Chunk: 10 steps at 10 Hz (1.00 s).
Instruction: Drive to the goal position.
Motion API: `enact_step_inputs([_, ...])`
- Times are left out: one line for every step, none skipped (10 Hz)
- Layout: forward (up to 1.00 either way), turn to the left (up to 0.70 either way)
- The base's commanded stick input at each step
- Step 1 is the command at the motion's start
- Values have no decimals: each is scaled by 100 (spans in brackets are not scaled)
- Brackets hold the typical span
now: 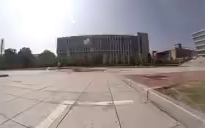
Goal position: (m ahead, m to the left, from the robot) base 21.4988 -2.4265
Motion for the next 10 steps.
enact_step_inputs([70, 0])
enact_step_inputs([70, 0])
enact_step_inputs([70, 0])
enact_step_inputs([70, 0])
enact_step_inputs([70, 0])
enact_step_inputs([70, 0])
enact_step_inputs([70, 0])
enact_step_inputs([70, 0])
enact_step_inputs([70, 0])
enact_step_inputs([70, 0])
